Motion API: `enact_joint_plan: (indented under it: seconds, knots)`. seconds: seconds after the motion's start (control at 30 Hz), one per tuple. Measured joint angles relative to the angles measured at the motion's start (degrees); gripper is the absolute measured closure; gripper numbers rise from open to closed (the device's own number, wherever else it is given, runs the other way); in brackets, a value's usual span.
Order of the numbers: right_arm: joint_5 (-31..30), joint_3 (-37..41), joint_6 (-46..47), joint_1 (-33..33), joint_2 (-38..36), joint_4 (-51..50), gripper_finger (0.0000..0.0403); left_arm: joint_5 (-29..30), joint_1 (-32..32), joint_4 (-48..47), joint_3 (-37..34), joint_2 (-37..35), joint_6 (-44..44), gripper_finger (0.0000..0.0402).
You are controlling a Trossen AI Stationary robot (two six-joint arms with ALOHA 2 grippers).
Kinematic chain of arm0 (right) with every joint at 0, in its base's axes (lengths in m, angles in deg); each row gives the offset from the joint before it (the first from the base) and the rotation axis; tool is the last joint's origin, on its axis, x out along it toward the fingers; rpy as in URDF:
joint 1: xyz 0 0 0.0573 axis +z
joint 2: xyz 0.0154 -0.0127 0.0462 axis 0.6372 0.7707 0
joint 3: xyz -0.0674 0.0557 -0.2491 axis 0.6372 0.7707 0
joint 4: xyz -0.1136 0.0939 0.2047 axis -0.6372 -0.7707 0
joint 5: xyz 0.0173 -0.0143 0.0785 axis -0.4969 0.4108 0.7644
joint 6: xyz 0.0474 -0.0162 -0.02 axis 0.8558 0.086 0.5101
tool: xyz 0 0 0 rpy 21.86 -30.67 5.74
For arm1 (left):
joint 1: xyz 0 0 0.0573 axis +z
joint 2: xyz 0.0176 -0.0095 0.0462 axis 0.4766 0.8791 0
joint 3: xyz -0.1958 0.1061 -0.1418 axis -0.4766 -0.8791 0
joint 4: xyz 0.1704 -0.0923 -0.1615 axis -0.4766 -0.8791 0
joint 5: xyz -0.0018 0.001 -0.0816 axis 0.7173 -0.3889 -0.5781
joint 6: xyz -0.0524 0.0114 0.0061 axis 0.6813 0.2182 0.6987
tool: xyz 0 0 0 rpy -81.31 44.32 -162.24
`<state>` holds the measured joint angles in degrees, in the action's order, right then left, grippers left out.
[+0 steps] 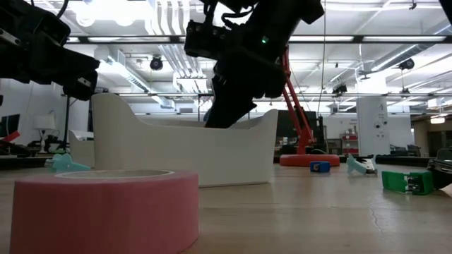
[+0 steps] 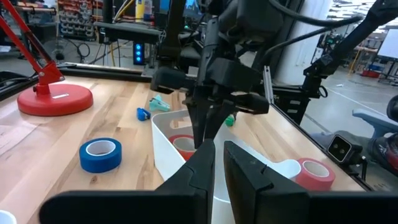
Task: Pick and place Stapler, Stapler remover, tape
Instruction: Put the orange tape into the bottom white bin, then put the pink tape into the bottom white bin
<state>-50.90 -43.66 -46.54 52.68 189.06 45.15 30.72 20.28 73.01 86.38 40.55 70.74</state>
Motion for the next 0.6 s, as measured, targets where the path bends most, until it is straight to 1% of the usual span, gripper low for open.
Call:
enact_joint_plan:
  seconds: [0.17,0.27,0.6]
  knots:
    - [-0.1,-0.5,0.0,0.0,0.6,0.0,0.037,0.0,0.0,0.0,0.0,0.0,0.0,0.0362]
    - [0.0,-0.5,0.2,0.0,0.3,-0.1,0.0359,0.0,0.0,0.0,0.0,0.0,0.0,0.0362]
    - [0.2,-1.4,0.4,0.2,-1.7,-0.8,0.028,0.0,0.0,0.0,0.0,0.0,0.0,0.0362]
